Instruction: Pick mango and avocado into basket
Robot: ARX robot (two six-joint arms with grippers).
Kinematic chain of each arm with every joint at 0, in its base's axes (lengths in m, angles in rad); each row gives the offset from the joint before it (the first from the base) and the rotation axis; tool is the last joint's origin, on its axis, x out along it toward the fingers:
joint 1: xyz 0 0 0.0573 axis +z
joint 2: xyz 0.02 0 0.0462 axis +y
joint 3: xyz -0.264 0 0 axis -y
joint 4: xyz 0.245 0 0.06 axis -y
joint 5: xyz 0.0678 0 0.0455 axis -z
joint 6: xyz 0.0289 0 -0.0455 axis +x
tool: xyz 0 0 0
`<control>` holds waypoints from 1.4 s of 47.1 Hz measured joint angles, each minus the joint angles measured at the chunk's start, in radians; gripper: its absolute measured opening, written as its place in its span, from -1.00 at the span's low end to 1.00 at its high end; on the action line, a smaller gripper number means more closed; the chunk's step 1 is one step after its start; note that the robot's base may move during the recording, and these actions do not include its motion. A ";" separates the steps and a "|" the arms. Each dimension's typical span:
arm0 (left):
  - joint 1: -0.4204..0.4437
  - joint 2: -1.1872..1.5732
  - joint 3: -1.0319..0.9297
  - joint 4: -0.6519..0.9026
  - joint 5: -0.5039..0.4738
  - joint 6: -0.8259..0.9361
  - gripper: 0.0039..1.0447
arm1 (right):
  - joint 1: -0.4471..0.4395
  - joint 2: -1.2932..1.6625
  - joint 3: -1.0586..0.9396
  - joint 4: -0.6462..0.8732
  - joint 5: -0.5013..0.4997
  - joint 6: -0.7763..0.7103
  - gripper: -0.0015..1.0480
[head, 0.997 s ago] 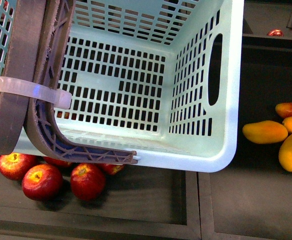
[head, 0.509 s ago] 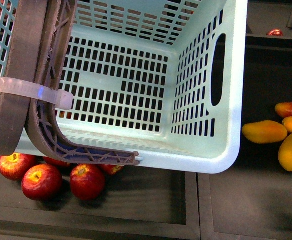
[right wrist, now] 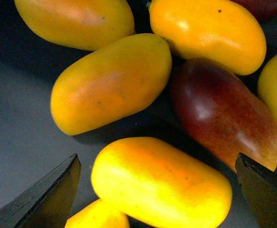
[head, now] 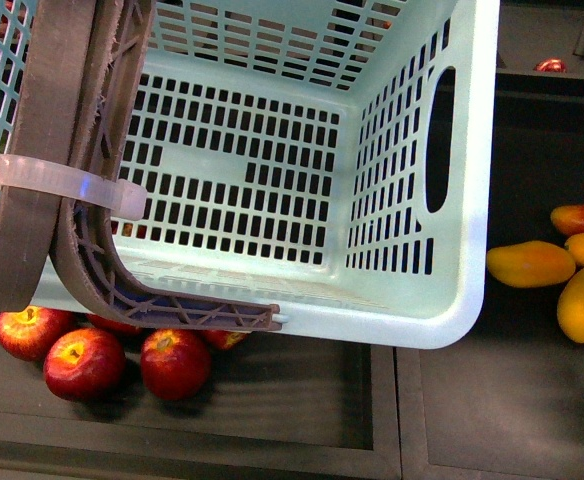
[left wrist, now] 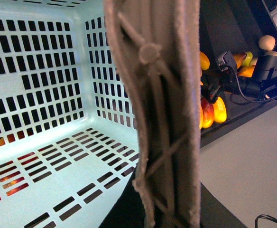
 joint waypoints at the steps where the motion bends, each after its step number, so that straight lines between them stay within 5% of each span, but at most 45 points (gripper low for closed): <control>1: 0.000 0.000 0.000 0.000 0.000 0.000 -0.85 | -0.001 0.008 0.016 -0.013 -0.001 -0.014 0.85; 22: 0.000 0.000 0.000 0.000 0.000 0.000 -0.85 | -0.025 0.095 0.174 -0.300 -0.022 -0.275 0.85; 41: 0.000 0.000 0.000 0.000 0.000 0.000 -0.85 | -0.031 0.148 0.176 -0.215 -0.013 -0.300 0.85; 66: 0.000 0.000 0.000 0.000 0.000 0.000 -0.85 | -0.002 0.213 0.191 0.003 0.006 -0.051 0.85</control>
